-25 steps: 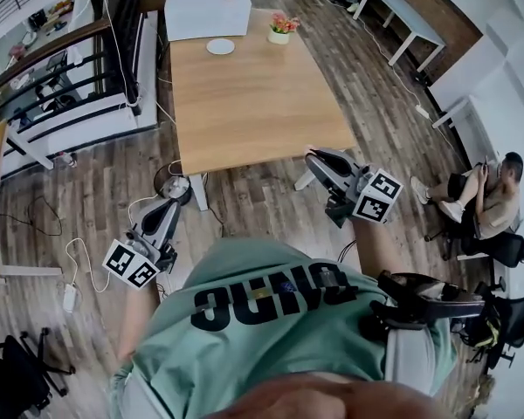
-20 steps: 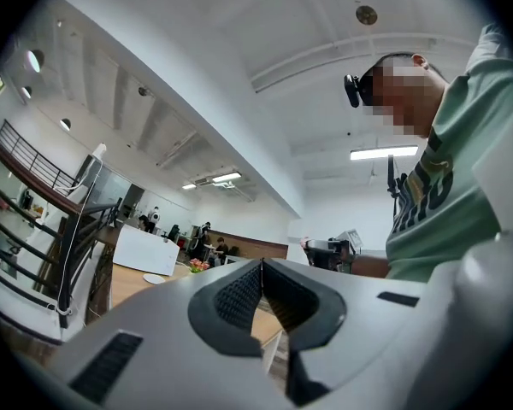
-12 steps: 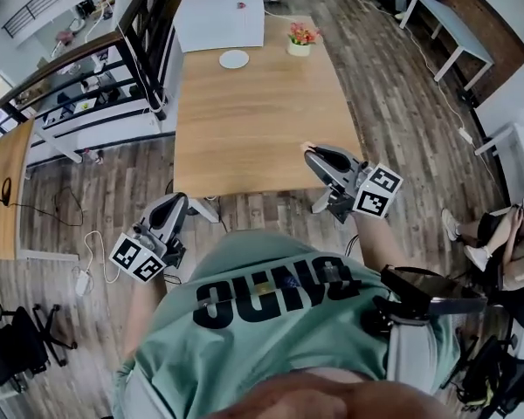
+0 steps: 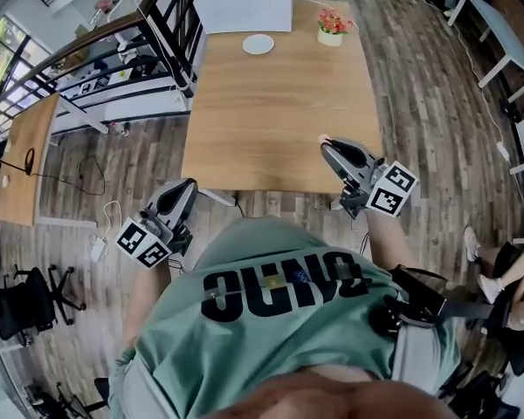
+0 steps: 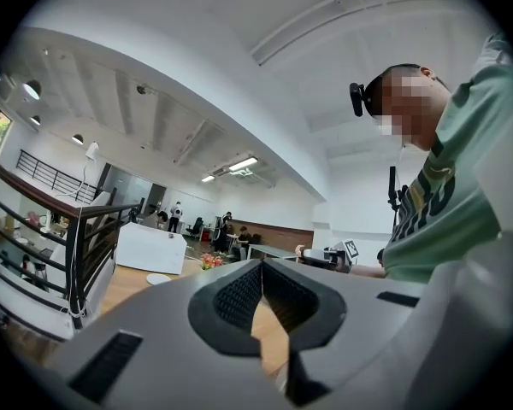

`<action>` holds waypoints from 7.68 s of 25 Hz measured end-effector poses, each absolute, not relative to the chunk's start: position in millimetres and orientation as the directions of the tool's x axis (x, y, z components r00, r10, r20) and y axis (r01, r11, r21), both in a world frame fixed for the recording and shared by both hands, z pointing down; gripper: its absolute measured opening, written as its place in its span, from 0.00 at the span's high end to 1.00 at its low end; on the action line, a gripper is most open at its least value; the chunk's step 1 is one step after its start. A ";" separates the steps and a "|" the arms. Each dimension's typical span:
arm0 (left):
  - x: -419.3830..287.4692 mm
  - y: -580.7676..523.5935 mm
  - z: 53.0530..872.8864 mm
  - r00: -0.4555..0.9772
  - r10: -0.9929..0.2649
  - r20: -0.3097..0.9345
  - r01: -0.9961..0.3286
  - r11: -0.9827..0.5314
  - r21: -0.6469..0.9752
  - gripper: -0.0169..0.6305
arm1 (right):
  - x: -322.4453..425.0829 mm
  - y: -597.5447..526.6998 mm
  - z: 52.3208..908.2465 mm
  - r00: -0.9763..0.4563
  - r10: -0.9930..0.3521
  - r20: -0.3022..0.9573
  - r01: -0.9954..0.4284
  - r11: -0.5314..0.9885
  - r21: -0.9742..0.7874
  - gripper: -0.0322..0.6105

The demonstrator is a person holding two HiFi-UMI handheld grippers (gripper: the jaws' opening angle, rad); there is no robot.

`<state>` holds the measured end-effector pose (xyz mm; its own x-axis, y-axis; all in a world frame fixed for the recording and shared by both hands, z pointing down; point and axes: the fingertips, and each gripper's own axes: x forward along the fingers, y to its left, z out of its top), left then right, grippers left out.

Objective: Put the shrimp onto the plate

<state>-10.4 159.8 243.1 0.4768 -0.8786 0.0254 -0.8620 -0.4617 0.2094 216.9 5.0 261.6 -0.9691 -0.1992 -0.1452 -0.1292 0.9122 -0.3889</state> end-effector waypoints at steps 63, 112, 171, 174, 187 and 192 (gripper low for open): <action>-283.9 -204.5 314.3 0.513 -0.857 0.049 -0.848 -0.497 0.183 0.96 | -28.1 -301.1 348.6 -0.961 -0.235 0.147 -0.273 0.899 -0.343 0.87; -316.9 -487.8 574.3 0.598 -0.787 0.156 -0.784 -0.532 0.320 0.96 | -178.9 -586.5 547.7 -0.965 -0.171 0.198 -0.193 0.976 -0.099 0.87; -276.2 -507.8 583.9 0.594 -0.780 0.198 -0.803 -0.557 0.214 0.96 | -210.9 -606.2 612.1 -0.858 -0.280 0.431 -0.204 0.955 0.215 0.87; -276.2 -507.7 584.7 0.594 -0.780 0.197 -0.803 -0.557 0.214 0.96 | -212.2 -604.3 609.2 -0.870 -0.264 0.417 -0.198 0.960 0.196 0.87; -277.1 -506.9 587.1 0.593 -0.780 0.198 -0.803 -0.555 0.219 0.96 | -215.1 -603.3 600.9 -0.895 -0.253 0.367 -0.199 0.963 0.179 0.87; -276.7 -506.9 585.9 0.593 -0.782 0.193 -0.803 -0.555 0.217 0.96 | -213.8 -603.3 602.3 -0.889 -0.258 0.377 -0.201 0.962 0.185 0.87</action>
